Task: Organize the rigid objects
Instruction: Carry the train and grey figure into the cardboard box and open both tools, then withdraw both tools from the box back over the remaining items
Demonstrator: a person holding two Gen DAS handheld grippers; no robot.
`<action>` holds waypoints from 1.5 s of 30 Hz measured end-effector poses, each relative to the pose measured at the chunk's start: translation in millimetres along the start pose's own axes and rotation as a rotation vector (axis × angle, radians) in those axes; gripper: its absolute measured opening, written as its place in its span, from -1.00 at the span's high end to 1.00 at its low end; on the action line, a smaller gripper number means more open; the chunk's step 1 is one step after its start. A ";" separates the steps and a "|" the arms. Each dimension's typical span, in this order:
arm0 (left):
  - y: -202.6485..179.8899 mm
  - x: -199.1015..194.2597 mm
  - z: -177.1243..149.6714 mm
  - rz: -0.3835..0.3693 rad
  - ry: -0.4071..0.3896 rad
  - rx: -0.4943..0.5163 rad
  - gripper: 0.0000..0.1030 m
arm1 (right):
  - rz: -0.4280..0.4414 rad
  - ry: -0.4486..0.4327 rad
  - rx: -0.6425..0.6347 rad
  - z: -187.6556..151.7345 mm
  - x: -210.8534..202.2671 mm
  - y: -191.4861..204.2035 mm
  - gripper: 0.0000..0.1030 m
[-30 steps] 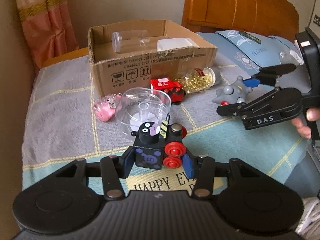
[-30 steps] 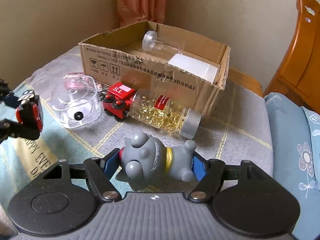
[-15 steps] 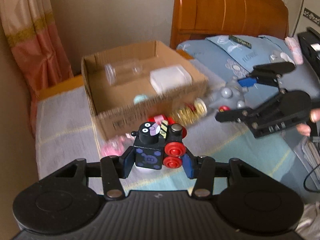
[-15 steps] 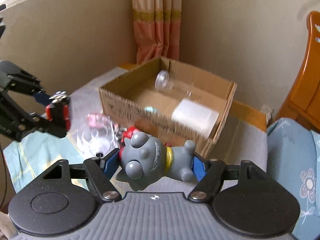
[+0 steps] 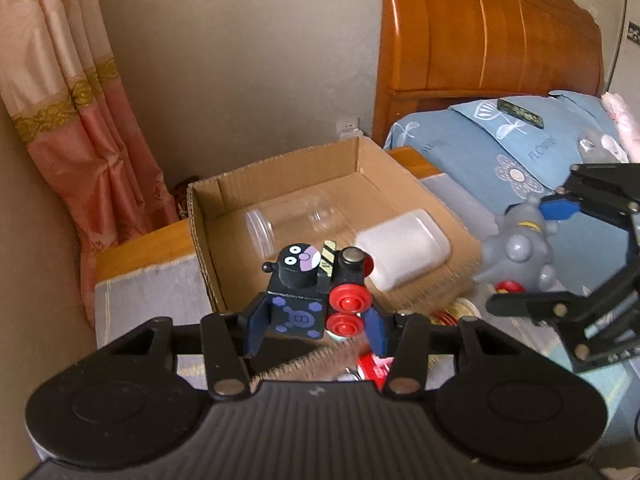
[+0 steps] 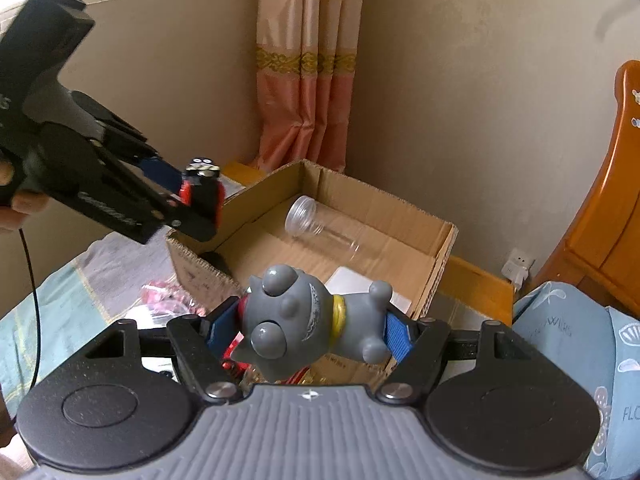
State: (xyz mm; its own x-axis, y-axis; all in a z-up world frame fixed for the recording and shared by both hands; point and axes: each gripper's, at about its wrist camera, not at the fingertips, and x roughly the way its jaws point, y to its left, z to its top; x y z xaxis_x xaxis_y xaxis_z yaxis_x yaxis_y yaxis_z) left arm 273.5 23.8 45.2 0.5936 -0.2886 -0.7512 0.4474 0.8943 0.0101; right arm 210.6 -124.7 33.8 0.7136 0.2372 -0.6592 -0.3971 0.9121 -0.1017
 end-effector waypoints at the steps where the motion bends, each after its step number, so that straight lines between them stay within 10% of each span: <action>1: 2.0 5.7 2.2 -0.001 0.004 -0.005 0.06 | -0.002 0.000 -0.001 2.0 2.1 -1.2 -0.50; 6: 10.7 27.0 5.8 0.008 0.006 -0.030 -0.06 | -0.008 0.009 0.000 8.5 12.4 -5.5 -0.50; 9: 18.0 30.2 5.4 0.006 -0.015 -0.072 -0.83 | -0.012 0.021 0.003 12.0 20.7 -8.6 -0.50; 28: 6.4 4.4 -38.7 0.040 -0.072 -0.013 -0.92 | -0.134 0.074 0.126 58.1 90.9 -57.7 -0.51; 31: 4.1 2.5 -43.7 0.041 -0.076 -0.007 -0.92 | -0.148 0.063 0.155 62.9 98.6 -62.4 -0.83; 45: -14.7 -20.4 -63.6 0.064 -0.093 -0.002 -0.92 | -0.169 0.053 0.186 29.8 46.9 -34.7 -1.00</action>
State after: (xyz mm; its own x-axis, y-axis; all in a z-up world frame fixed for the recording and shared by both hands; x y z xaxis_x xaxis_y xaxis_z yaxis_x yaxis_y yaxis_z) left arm 212.2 38.3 18.5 0.6804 -0.2610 -0.6848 0.4049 0.9127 0.0545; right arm 275.0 -135.3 28.6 0.7273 0.0629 -0.6834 -0.1585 0.9843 -0.0780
